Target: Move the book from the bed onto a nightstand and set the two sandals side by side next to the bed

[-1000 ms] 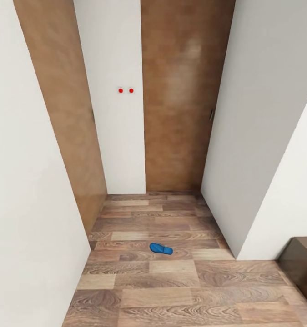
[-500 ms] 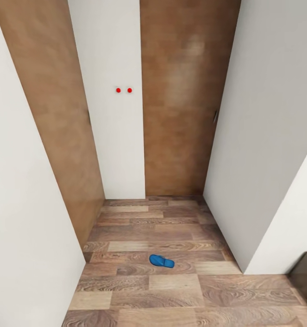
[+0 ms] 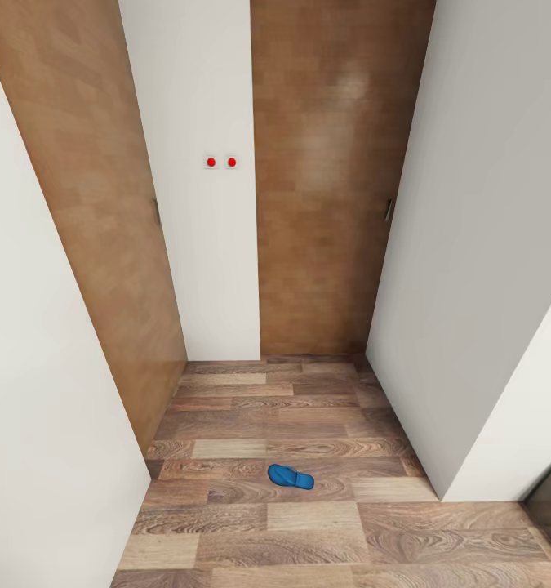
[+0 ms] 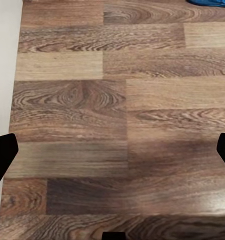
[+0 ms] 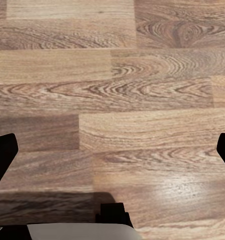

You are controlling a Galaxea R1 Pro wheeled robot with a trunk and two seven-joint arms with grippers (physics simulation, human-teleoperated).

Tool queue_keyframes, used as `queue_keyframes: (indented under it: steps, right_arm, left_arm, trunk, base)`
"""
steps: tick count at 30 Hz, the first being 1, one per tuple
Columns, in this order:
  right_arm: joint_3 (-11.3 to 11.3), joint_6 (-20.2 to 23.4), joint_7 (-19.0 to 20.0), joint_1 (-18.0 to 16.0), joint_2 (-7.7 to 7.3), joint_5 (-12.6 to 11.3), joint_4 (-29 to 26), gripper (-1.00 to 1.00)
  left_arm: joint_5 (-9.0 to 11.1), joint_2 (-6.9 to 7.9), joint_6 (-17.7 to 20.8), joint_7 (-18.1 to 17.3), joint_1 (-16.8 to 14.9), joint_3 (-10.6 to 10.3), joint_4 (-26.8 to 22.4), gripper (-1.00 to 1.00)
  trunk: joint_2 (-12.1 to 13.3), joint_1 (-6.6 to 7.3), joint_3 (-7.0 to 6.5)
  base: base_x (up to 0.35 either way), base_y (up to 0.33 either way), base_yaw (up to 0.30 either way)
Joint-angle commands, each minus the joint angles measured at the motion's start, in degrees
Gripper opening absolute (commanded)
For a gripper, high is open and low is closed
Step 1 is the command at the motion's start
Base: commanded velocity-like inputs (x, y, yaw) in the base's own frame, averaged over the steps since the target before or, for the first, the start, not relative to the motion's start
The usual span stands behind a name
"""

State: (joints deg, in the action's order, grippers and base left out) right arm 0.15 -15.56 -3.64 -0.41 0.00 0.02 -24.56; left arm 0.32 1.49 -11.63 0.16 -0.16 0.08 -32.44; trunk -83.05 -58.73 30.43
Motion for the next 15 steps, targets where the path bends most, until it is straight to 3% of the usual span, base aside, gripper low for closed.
queue_keyframes:
  steps: [1, 8, 15]
  right_arm:
    - [0.05, -0.17, -0.14, -0.03, 0.0, 0.04, 0.04, 1.0]
    - [0.07, -0.17, -0.14, -0.03, 0.0, 0.03, 0.04, 1.0]
    - [0.08, -0.17, -0.14, -0.03, 0.0, 0.06, 0.15, 1.0]
  left_arm:
    - [0.03, 0.0, -0.15, 0.02, -0.02, 0.01, 0.01, 1.0]
    - [0.03, 0.0, -0.15, 0.02, -0.02, 0.01, 0.01, 1.0]
    - [0.03, 0.0, -0.15, 0.02, -0.03, 0.01, 0.01, 1.0]
  trunk:
    - [-0.03, 0.0, 0.05]
    - [-0.03, 0.0, 0.05]
    - [-0.03, 0.0, 0.05]
  base:
    - [0.0, 0.0, 0.0]
    - [0.006, 0.0, 0.0]
    - [0.229, 0.0, 0.0]
